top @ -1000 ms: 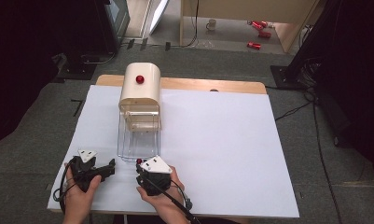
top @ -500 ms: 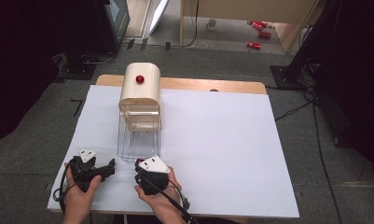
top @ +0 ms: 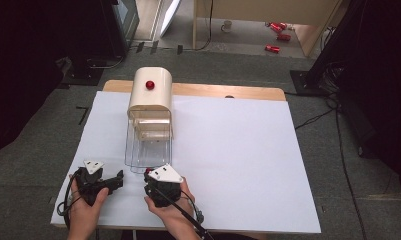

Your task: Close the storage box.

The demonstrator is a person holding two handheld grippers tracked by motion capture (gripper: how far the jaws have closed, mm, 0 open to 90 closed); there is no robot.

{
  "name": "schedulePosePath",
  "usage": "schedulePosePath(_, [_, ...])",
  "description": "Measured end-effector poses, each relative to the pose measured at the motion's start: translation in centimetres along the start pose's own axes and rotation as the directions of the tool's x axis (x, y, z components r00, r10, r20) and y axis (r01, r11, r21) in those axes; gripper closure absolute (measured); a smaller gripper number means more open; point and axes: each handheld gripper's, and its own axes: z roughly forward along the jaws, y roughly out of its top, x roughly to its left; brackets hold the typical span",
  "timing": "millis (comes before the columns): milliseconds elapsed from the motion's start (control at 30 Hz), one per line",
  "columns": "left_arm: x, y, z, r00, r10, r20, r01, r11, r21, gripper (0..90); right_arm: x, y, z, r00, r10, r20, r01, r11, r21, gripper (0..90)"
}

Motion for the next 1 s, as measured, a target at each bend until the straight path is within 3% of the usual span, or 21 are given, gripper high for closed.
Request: schedulePosePath(1000, [0.0, 0.0, 0.0, 1.0, 0.0, 0.001, 0.0, 1.0, 0.002, 7.1, -1.3, 4.4, 1.6, 1.0, 0.004, -0.004, -0.004, 1.0, -0.021, 75.7])
